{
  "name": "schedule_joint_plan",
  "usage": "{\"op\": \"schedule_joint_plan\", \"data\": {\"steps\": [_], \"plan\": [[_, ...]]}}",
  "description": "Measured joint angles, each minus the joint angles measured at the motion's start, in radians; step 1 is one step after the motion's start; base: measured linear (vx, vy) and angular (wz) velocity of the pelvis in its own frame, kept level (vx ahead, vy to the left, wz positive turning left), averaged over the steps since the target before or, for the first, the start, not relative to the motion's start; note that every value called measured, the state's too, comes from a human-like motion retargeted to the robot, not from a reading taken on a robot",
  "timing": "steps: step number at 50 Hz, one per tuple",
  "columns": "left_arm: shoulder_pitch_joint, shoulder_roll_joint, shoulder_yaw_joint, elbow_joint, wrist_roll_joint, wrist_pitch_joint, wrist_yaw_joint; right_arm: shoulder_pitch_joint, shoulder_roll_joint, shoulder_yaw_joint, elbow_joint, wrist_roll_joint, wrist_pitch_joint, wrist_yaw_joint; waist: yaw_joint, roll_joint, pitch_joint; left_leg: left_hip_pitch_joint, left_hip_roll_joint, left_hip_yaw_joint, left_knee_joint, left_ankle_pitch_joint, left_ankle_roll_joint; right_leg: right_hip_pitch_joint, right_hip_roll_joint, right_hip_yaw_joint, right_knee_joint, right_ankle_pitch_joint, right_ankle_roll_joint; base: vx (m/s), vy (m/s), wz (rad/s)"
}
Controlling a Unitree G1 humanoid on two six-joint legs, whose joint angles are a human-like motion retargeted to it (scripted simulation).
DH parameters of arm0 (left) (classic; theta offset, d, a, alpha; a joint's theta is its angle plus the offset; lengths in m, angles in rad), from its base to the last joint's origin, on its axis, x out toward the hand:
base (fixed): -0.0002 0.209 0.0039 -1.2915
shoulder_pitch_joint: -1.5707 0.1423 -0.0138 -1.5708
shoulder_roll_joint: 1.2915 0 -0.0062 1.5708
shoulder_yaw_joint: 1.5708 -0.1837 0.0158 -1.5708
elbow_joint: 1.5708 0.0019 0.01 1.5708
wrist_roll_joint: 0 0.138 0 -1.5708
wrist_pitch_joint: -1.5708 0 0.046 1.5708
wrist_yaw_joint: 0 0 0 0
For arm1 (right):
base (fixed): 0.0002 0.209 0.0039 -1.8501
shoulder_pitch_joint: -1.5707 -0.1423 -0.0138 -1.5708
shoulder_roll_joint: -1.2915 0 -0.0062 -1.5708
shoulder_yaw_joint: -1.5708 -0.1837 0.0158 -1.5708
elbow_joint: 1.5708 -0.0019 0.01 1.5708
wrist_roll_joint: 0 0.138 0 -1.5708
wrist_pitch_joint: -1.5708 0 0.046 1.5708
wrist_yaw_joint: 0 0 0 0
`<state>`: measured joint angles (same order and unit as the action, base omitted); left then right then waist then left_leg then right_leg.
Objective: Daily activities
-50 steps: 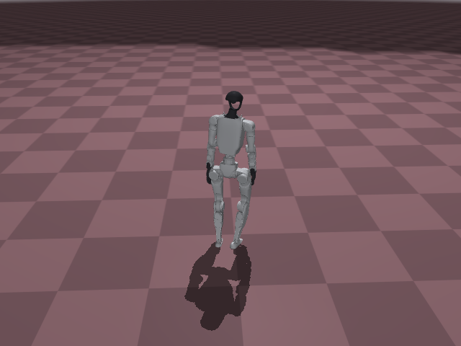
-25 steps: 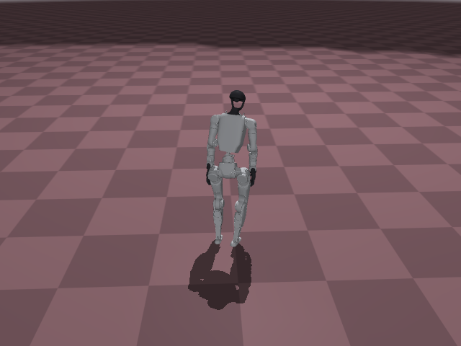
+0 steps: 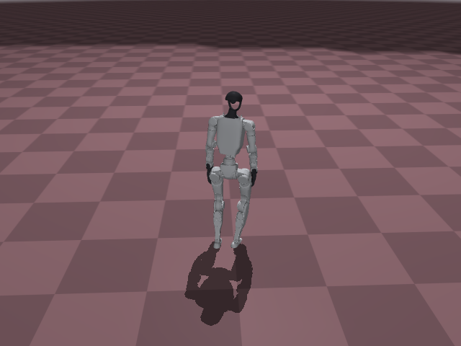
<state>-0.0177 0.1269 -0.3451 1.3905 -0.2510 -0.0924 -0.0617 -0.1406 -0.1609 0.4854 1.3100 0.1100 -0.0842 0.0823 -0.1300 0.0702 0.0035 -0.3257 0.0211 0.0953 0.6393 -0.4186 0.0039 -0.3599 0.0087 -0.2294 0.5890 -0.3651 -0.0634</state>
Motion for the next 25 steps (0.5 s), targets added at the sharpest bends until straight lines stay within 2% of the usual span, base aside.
{"op": "schedule_joint_plan", "data": {"steps": [4,7,10,15,18,20,22,25], "plan": [[-0.039,0.023,0.019,-0.012,-0.02,-0.005,0.03,-0.021,-0.005,0.025,-0.032,0.019,-0.002,-0.008,0.049,0.005,0.071,-0.177,0.145,0.034,0.371,-0.018,0.023,0.037,0.066,-0.021,0.001,-0.01,-0.041,0.13,-0.07,-0.18],[-0.074,0.032,0.014,0.015,-0.039,0.003,0.028,-0.039,-0.007,0.03,-0.057,0.041,0.005,-0.006,0.089,0.005,0.074,-0.296,0.176,0.013,0.342,0.005,0.011,0.046,0.111,-0.028,-0.103,0.054,-0.032,0.23,-0.02,-0.37],[-0.072,0.027,0.007,0.053,-0.059,0.012,0.008,-0.03,0.003,0.034,-0.069,0.062,0.013,0.006,0.087,-0.03,0.038,-0.31,0.117,0.029,0.094,0.136,-0.024,0.016,0.071,-0.054,-0.15,0.165,0.005,0.28,0.03,-0.1],[-0.053,-0.002,0.015,0.089,-0.1,0.031,-0.02,-0.029,0.02,0.045,-0.072,0.066,0.024,0.03,0.015,-0.078,-0.009,-0.22,0.007,0.089,-0.231,0.452,-0.072,-0.14,-0.059,-0.046,0.02,0.345,0.061,0.24,0.06,0.25],[-0.039,-0.021,0.016,0.093,-0.105,0.038,-0.029,-0.024,0.031,0.048,-0.062,0.062,0.027,0.03,-0.023,-0.078,-0.014,-0.222,-0.008,0.12,-0.214,0.473,-0.07,-0.228,-0.096,-0.048,0.062,0.371,0.075,0.17,0.05,0.32],[-0.045,-0.025,0.017,0.097,-0.097,0.044,-0.039,-0.035,0.034,0.052,-0.041,0.071,0.024,0.036,-0.036,-0.064,-0.015,-0.166,-0.014,0.129,-0.32,0.508,-0.063,-0.239,-0.08,-0.052,-0.035,0.406,0.088,0.19,0.04,0.16],[-0.038,-0.03,0.006,0.096,-0.088,0.041,-0.042,-0.027,0.043,0.051,-0.03,0.074,0.023,0.032,-0.044,-0.068,-0.023,-0.184,-0.026,0.123,-0.28,0.432,-0.034,-0.266,-0.094,-0.053,-0.035,0.37,0.084,0.15,0.03,0.27],[-0.036,-0.028,0.002,0.09,-0.082,0.034,-0.046,-0.02,0.052,0.049,-0.011,0.06,0.022,0.025,-0.034,-0.062,-0.026,-0.193,-0.029,0.082,-0.177,0.258,0.004,-0.248,-0.093,-0.054,-0.003,0.274,0.053,0.19,0.01,0.2]]}}
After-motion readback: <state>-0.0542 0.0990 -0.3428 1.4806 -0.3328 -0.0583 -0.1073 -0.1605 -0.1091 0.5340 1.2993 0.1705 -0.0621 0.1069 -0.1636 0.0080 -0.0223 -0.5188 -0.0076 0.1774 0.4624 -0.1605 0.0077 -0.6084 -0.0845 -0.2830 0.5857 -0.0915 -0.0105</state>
